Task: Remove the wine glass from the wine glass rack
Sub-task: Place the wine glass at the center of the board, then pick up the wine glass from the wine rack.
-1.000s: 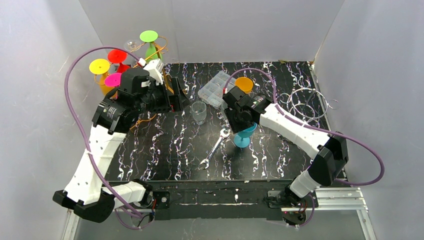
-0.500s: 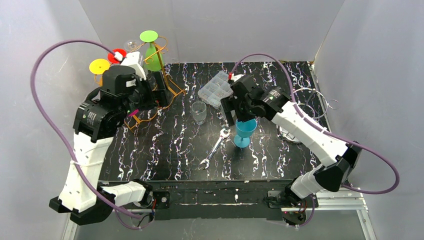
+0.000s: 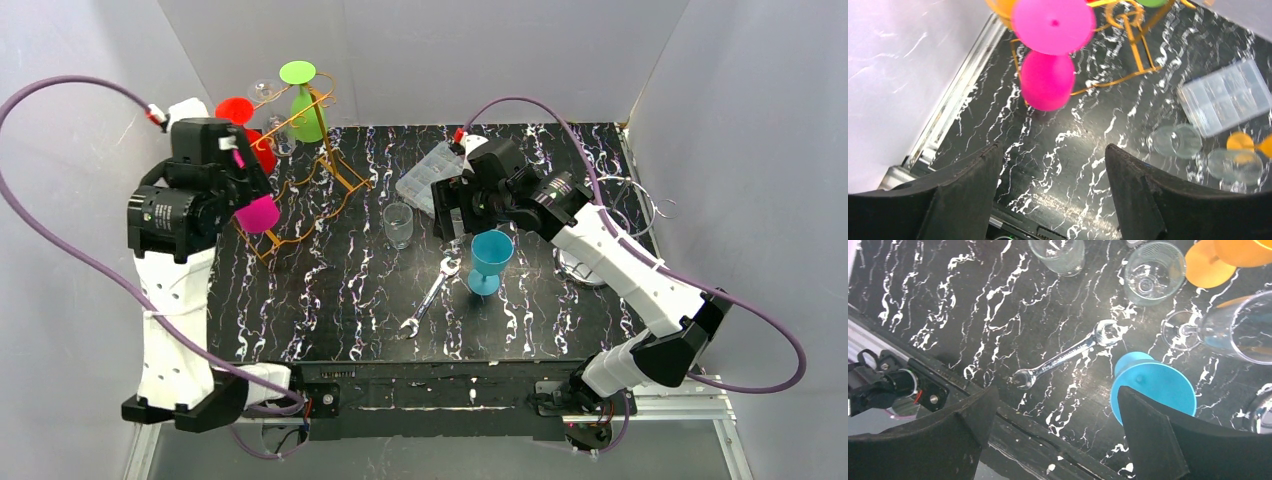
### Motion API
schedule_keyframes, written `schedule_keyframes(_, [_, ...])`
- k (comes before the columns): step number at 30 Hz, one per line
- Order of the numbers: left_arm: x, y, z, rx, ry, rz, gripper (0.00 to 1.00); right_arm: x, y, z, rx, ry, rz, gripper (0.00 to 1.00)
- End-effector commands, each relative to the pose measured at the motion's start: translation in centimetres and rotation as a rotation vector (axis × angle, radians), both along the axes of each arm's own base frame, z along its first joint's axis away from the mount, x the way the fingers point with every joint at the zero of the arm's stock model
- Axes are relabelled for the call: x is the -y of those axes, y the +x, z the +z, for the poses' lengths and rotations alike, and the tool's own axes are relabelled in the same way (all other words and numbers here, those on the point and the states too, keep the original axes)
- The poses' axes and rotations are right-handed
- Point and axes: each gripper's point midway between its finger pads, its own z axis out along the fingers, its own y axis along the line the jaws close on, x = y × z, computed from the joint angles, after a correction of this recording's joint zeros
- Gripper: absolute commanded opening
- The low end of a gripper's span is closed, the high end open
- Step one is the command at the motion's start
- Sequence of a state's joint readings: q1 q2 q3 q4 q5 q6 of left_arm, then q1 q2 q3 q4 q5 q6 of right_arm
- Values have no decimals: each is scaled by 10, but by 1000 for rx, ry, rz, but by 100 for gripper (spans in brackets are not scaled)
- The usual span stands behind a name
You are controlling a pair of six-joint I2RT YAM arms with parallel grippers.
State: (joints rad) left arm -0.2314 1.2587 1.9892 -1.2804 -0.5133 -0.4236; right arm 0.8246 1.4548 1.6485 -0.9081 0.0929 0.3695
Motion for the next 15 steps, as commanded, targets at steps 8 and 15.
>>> schedule_keyframes(8, [-48, 20, -4, 152, -403, 202, 54, -18, 0, 13, 9, 94, 56, 98])
schedule_keyframes(15, [-50, 47, -8, 232, -603, 187, 42, -16, 2, 11, 23, 74, 69, 98])
